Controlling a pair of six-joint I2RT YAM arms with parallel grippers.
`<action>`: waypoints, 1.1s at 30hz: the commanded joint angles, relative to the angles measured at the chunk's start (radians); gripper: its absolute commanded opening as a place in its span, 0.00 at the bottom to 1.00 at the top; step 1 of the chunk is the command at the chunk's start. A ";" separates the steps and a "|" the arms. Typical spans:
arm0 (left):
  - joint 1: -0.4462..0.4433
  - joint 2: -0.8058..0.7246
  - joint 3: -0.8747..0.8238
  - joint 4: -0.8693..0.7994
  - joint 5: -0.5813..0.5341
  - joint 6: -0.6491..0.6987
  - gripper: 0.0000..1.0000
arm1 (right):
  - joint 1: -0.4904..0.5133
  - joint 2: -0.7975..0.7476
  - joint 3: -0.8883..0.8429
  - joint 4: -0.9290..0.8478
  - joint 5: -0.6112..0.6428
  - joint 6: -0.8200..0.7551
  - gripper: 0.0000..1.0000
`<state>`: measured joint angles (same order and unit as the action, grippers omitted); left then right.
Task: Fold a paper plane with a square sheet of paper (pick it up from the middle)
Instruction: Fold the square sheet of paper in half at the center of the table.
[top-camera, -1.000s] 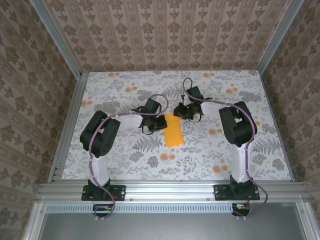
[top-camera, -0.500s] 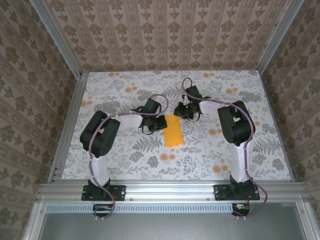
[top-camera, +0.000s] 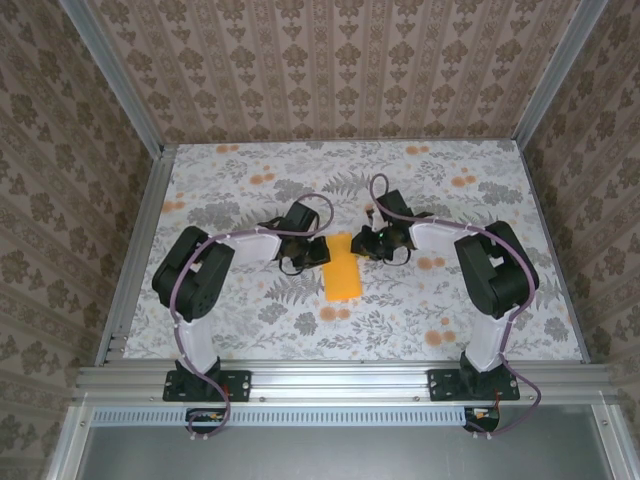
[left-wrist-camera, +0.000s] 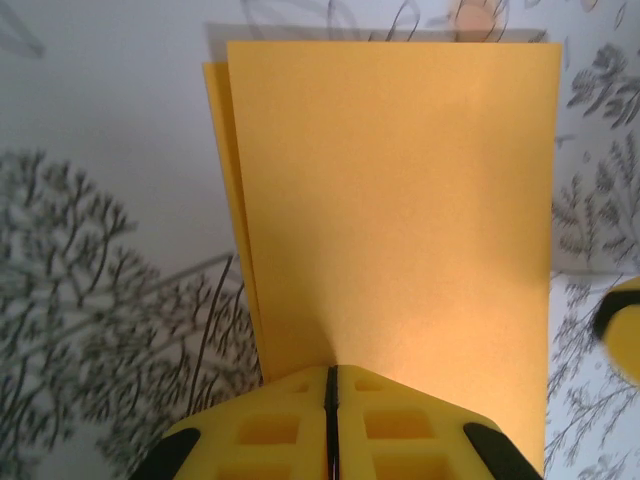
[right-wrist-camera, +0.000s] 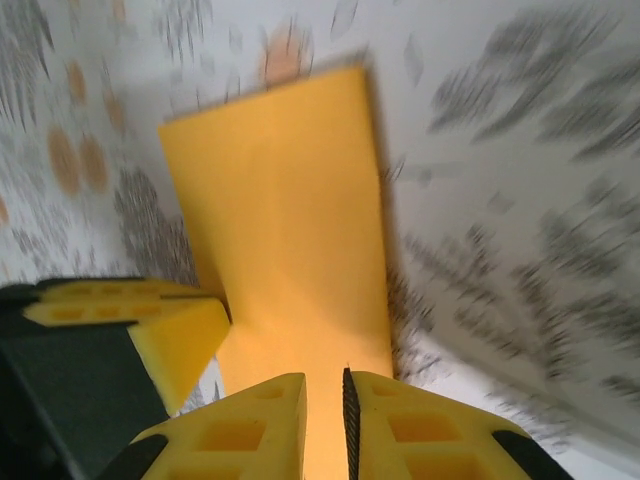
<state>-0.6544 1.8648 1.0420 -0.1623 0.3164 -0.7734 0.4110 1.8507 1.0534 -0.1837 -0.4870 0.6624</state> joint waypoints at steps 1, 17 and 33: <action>-0.008 -0.026 -0.062 -0.125 -0.020 0.015 0.10 | 0.031 0.012 -0.018 0.036 -0.063 0.005 0.18; 0.001 -0.109 0.022 -0.059 0.044 0.022 0.14 | 0.057 0.098 -0.006 -0.037 -0.058 -0.098 0.14; 0.012 0.068 0.134 -0.049 0.060 0.013 0.13 | 0.057 0.124 0.015 -0.047 -0.101 -0.156 0.14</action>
<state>-0.6468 1.9095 1.1381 -0.1806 0.3714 -0.7731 0.4648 1.9362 1.0634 -0.1753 -0.5846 0.5362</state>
